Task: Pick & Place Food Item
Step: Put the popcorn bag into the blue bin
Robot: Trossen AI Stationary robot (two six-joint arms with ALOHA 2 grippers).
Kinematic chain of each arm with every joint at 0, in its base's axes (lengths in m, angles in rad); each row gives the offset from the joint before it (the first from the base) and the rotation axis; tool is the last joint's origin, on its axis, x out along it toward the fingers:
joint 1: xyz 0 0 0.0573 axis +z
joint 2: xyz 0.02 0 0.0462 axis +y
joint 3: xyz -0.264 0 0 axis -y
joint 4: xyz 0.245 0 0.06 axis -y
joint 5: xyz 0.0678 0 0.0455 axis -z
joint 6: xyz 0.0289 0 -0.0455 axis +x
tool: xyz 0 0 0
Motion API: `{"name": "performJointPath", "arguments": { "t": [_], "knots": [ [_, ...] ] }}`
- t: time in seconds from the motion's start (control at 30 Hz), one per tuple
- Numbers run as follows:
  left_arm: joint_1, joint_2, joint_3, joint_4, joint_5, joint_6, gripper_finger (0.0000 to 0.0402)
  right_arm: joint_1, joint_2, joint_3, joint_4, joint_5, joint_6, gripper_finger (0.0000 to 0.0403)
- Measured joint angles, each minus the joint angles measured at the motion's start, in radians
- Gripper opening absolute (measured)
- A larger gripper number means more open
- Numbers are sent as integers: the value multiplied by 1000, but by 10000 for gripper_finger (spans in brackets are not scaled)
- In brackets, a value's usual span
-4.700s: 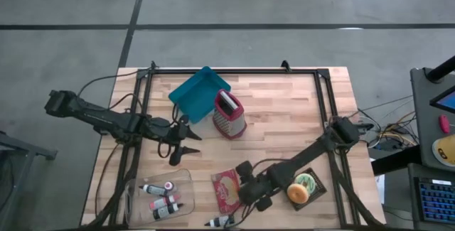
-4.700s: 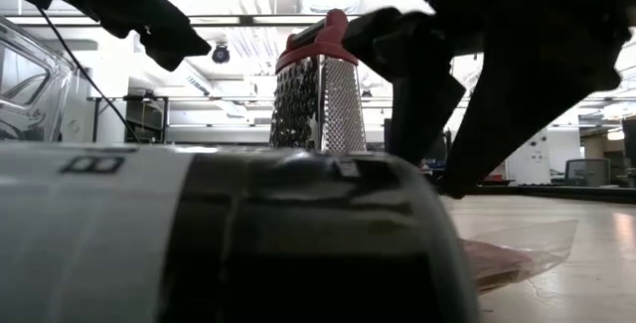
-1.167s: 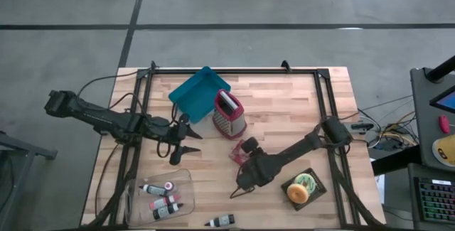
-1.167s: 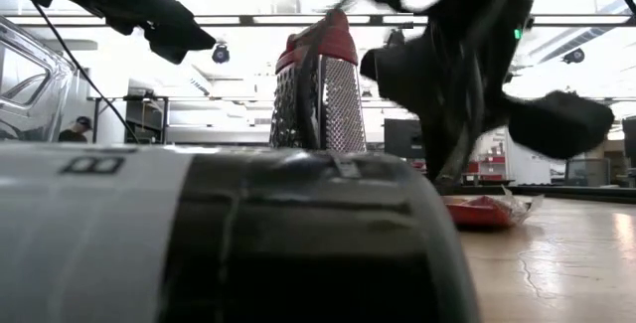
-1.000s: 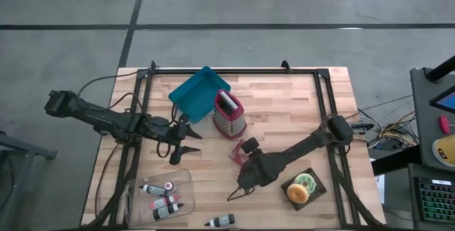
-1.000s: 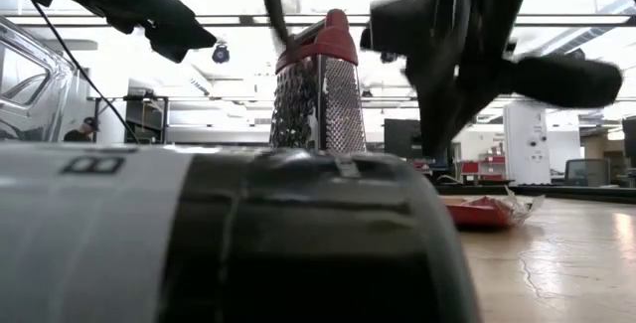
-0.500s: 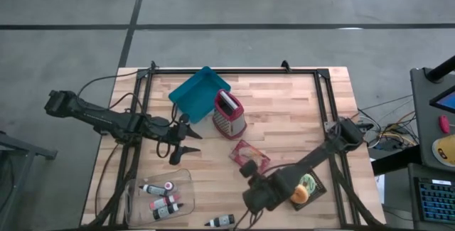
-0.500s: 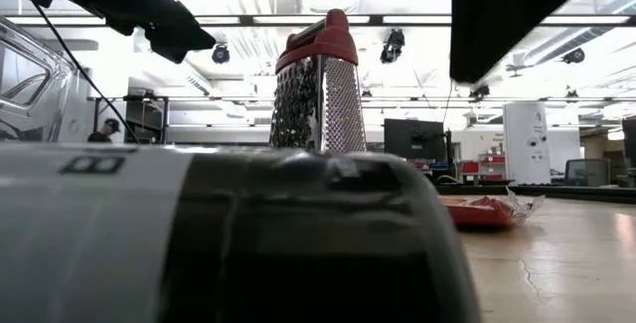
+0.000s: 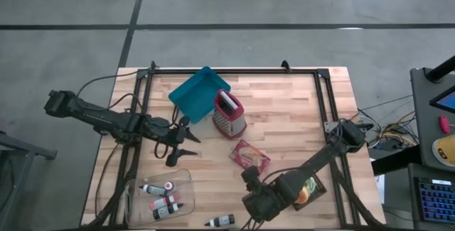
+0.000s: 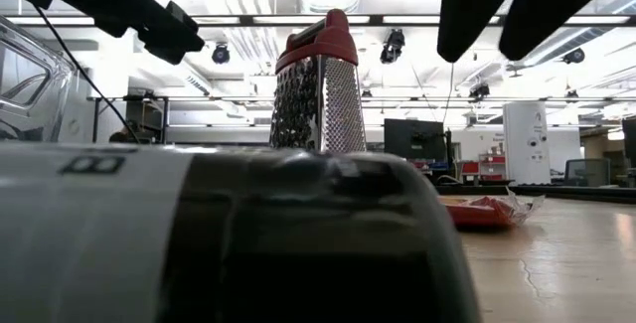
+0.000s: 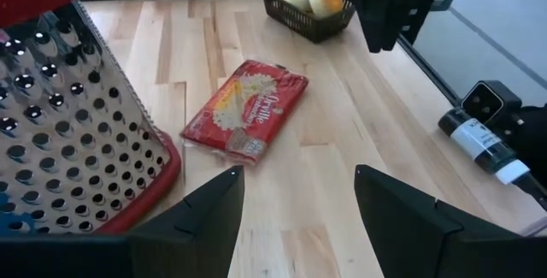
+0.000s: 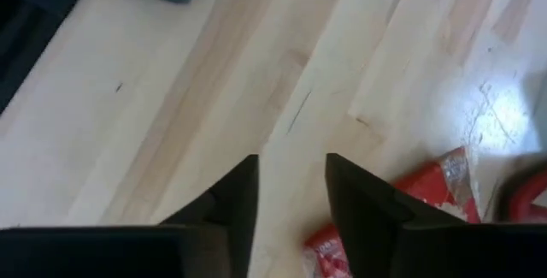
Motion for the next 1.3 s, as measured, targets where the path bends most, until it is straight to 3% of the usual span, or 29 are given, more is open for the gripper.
{"name": "performJointPath", "arguments": {
  "t": [0.3,0.77,0.97,1.3],
  "knots": [
    [0,0,0,-2,3,0,227,0,0,-40,0,36,112,209],
    [0,0,0,-3,3,7,227,2,0,-193,-56,41,219,212],
    [0,0,-1,-2,3,7,227,1,0,-247,-55,116,252,212],
    [0,0,-1,-2,3,7,227,3,-1,-324,17,153,257,212]
  ]
}}
